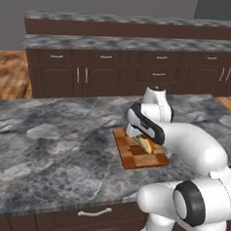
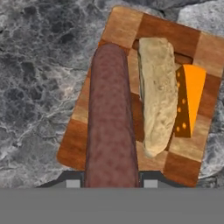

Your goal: Retrieve the sausage and cheese from the fridge and place them on the cutting board on the counter.

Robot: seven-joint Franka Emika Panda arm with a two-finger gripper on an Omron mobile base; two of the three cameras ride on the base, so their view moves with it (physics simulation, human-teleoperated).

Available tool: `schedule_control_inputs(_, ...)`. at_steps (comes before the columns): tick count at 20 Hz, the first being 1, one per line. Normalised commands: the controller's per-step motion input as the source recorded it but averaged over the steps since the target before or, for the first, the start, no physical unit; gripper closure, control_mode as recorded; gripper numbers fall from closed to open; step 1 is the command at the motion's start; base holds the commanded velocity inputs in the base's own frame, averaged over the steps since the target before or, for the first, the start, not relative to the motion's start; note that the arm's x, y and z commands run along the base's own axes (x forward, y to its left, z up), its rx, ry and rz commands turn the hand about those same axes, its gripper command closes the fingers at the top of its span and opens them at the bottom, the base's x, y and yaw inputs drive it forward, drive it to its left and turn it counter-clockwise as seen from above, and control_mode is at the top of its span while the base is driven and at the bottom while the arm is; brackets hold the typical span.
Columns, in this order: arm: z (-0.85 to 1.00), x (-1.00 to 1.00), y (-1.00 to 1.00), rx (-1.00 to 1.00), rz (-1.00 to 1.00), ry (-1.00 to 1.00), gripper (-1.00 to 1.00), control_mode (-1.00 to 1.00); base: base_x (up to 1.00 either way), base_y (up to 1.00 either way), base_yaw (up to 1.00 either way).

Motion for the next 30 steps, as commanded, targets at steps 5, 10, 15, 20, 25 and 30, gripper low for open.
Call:
schedule_control_inputs(5, -0.20, 0.00, 0.00, 0.00, 0.00, 0.08, 1.00, -1.00, 0.00, 0.00, 0.00)
schedule_control_inputs(10, -0.40, 0.00, 0.00, -0.06, 0.00, 0.14, 1.00, -1.00, 0.00, 0.00, 0.00)
schedule_control_inputs(15, -0.31, 0.00, 0.00, -0.08, 0.00, 0.13, 1.00, -1.00, 0.00, 0.00, 0.00)
schedule_control_inputs(20, -0.23, 0.00, 0.00, -0.06, 0.00, 0.12, 1.00, -1.00, 0.00, 0.00, 0.00)
schedule_control_inputs(25, -0.17, 0.00, 0.00, -0.02, 0.01, 0.06, -1.00, -1.00, 0.00, 0.00, 0.00)
schedule_control_inputs(30, 0.02, 0.00, 0.00, 0.00, 0.12, 0.00, -1.00, -1.00, 0.00, 0.00, 0.00)
